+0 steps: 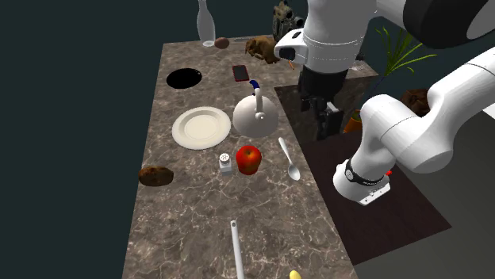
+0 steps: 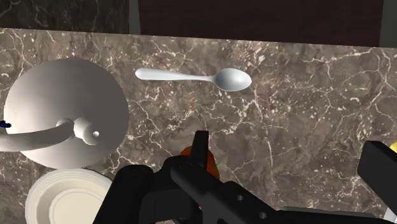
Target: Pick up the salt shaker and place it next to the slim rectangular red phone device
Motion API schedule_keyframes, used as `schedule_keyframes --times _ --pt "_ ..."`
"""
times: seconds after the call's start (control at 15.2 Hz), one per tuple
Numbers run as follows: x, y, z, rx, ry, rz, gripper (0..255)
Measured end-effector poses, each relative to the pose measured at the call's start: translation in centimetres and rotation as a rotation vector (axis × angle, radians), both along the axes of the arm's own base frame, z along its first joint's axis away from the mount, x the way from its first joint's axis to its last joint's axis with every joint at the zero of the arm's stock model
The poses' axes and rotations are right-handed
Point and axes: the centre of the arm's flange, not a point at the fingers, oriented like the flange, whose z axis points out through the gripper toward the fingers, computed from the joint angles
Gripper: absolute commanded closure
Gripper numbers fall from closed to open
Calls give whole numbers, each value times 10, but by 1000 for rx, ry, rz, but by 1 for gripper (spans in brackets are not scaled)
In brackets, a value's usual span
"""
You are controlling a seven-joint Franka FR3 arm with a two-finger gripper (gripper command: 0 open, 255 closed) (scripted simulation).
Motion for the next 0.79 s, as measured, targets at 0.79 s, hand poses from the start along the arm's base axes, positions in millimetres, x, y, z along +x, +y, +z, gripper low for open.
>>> schedule_keyframes --times 0.79 --pt "69 -32 -94 -55 -88 -10 0"
